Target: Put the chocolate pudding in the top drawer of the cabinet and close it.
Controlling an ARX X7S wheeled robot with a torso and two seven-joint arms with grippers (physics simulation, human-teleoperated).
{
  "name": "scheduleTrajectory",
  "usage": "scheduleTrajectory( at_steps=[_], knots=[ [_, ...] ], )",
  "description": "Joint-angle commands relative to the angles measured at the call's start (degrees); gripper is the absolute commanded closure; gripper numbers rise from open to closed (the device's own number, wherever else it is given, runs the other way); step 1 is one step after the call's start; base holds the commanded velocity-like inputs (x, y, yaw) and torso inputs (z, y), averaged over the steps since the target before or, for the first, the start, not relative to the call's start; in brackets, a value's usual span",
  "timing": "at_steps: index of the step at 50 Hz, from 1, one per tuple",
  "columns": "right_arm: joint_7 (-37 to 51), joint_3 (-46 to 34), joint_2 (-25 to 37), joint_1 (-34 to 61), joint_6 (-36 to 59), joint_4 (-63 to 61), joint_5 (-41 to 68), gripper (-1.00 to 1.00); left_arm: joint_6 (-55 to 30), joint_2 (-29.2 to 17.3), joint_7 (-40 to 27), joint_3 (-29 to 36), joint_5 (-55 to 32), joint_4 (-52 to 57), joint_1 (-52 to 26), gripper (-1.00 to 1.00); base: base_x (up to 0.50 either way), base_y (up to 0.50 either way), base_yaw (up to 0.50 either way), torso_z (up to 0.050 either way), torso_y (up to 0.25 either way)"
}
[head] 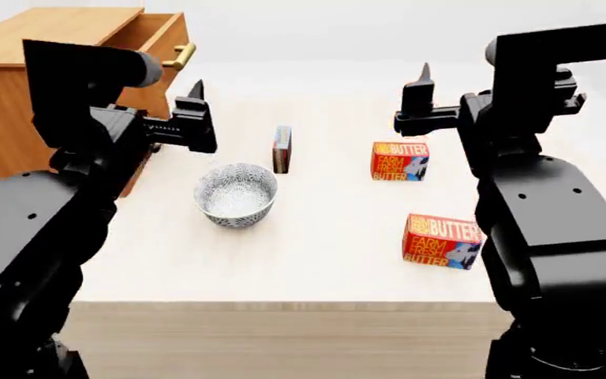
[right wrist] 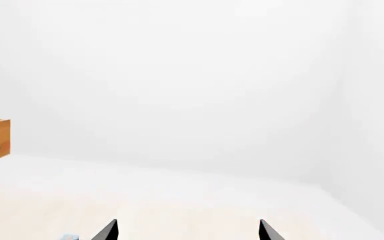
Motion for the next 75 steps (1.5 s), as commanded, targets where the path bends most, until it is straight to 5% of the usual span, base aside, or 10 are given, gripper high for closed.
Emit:
scheduleTrajectory(
  at_steps=[1,22,54,75],
  knots=[
    [-2.3,-2.4,1.4,21.8,5.0,14.0,0.1,-1.00,-3.2,-0.7,0.8,4.5,1.7,-17.2,-22.8,-1.00,0.00,0.00,0.00,0.050,0.027],
    [-5.4,-9.0,-1.5,44.6,-9.2,53.6,-2.6,-1.00,9.8,2.5,4.8,15.2,9.1,-49.2,-45.1,-1.00,0.00,0.00,0.00,0.010,0.003],
    [-6.1,-9.4,0.0,41.0,-2.9,45.6,-1.2,-1.00,8.8,2.3,5.3,17.7,9.0,-48.3,-45.1,-1.00,0.00,0.38,0.00,0.000,0.000],
    [-5.5,-8.3,-0.1,39.7,-1.5,43.8,0.2,-1.00,7.0,2.0,5.4,18.2,8.3,-46.3,-45.4,-1.00,0.49,0.00,0.00,0.000,0.000]
  ],
)
